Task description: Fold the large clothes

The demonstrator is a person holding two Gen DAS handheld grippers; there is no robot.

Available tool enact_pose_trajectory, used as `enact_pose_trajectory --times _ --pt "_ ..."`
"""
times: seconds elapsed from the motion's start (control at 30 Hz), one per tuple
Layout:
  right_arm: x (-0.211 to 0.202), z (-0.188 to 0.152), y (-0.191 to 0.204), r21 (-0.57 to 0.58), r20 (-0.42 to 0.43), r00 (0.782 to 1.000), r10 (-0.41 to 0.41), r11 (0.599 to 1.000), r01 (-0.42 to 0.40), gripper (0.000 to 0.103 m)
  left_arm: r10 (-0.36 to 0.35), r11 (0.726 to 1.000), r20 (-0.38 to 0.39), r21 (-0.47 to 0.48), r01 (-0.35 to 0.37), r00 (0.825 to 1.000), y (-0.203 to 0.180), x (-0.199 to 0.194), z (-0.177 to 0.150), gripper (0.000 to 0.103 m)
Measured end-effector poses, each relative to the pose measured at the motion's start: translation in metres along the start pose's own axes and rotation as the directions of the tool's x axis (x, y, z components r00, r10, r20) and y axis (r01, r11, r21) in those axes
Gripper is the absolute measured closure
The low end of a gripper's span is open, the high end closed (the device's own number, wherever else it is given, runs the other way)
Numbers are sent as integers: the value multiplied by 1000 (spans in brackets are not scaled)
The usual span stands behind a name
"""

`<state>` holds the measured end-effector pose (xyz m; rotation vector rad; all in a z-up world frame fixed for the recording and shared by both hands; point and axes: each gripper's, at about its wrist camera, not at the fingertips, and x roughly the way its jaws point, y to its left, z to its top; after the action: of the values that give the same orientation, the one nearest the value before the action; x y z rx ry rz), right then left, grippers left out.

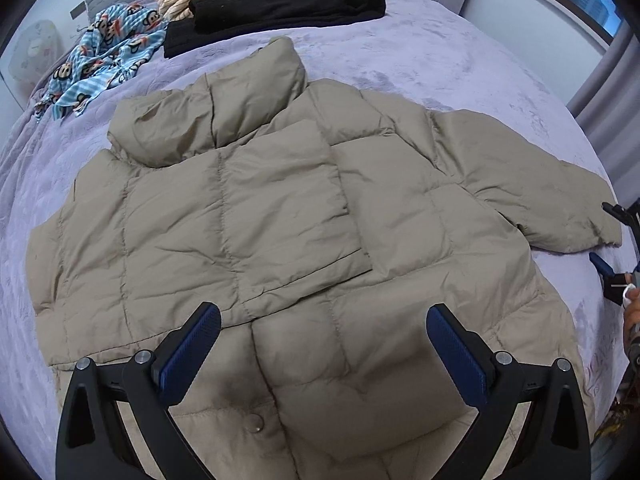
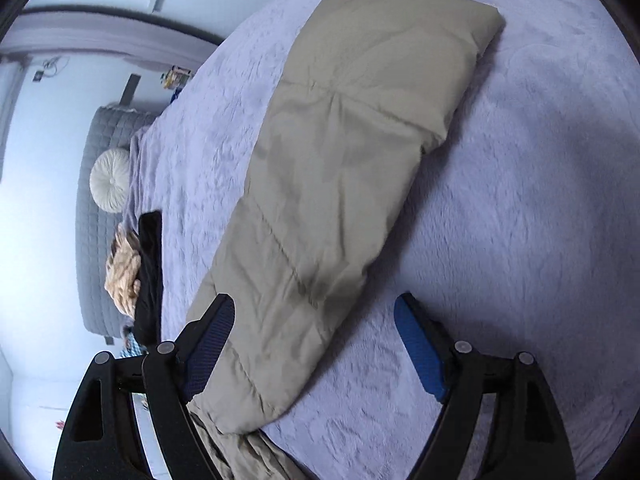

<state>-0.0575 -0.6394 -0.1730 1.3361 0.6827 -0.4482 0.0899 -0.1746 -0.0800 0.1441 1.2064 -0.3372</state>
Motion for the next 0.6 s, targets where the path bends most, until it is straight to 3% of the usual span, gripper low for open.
enact_pose_trajectory --times 0.27,0.43,0.47,0.53,0.6 --pt "7 35 -15 178 97 984 148 970 -164 19 -13 1000 6 -8 13 1000 -9 -1 4 0" --pt "20 42 -3 180 27 983 181 966 -183 21 24 999 28 -31 -24 999 2 -3 6 0" --pt "22 42 -2 189 17 982 189 964 -189 27 29 999 33 -41 -28 999 6 -4 8 0" --pt "30 43 2 211 -19 985 173 963 -165 75 38 997 38 -63 -35 999 16 -6 10 0" --pt "31 38 3 212 -32 983 182 962 -171 97 58 995 47 -84 -54 997 26 -8 12 0"
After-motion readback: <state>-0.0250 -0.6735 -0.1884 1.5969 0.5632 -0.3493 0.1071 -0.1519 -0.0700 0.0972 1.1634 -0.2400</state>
